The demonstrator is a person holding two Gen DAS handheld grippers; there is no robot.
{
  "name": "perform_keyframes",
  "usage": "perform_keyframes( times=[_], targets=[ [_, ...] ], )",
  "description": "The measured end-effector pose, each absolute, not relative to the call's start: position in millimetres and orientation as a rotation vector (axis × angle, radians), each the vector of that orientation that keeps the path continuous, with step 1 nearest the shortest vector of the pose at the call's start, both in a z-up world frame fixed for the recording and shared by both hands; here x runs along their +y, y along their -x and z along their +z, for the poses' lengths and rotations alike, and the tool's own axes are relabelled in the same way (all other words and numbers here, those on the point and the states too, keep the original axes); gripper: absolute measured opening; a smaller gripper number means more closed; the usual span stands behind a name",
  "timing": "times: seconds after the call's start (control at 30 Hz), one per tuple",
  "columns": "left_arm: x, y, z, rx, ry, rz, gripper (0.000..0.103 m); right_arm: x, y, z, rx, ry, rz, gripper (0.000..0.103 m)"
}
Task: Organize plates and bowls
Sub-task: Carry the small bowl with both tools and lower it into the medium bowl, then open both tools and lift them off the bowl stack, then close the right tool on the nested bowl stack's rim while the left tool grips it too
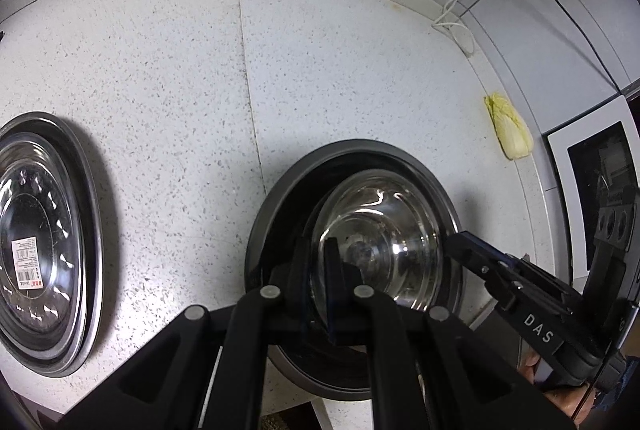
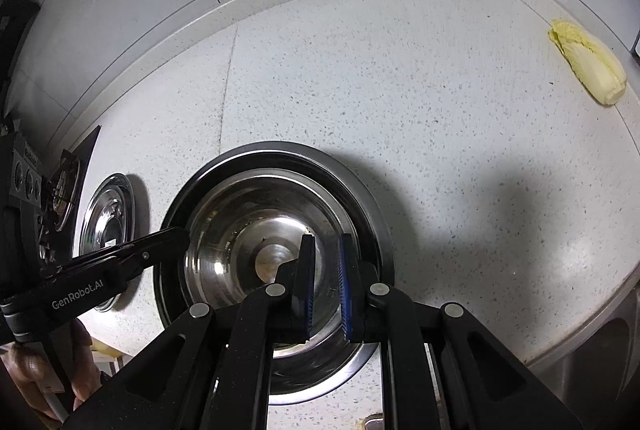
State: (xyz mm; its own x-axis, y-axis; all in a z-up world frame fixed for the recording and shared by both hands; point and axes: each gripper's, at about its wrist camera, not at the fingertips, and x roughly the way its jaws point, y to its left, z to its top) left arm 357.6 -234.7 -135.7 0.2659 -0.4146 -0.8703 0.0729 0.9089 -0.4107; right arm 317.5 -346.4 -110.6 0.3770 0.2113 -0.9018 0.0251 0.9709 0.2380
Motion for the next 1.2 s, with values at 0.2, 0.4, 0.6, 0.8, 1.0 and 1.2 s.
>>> perform_keyframes(
  times=[0.2, 0.4, 0.6, 0.8, 1.0, 1.2],
  targets=[
    [-230, -350, -122, 1.236, 0.315, -0.35, 0.007, -344, -310, -101, 1.165, -0.223, 0.117, 0.01],
    [-214, -341, -101, 1.182, 0.316, -0.337, 0.023, -350, -305, -91, 1.142, -0.218, 0.088, 0.01],
    [-185, -336, -89, 1.141, 0.34, -0.294, 0.024, -371, -298, -81, 1.116, -0.232, 0.048, 0.015],
    [-174, -331, -101, 1.183, 0.355, -0.271, 0.024, -390, -289, -82, 1.119, -0.257, 0.032, 0.021],
    [-178, -329, -116, 1.223, 0.347, -0.246, 0.024, -394, -289, -94, 1.146, -0.272, 0.056, 0.021],
    [-187, -332, -132, 1.264, 0.338, -0.232, 0.024, -390, -298, -110, 1.18, -0.269, 0.122, 0.021]
  ],
)
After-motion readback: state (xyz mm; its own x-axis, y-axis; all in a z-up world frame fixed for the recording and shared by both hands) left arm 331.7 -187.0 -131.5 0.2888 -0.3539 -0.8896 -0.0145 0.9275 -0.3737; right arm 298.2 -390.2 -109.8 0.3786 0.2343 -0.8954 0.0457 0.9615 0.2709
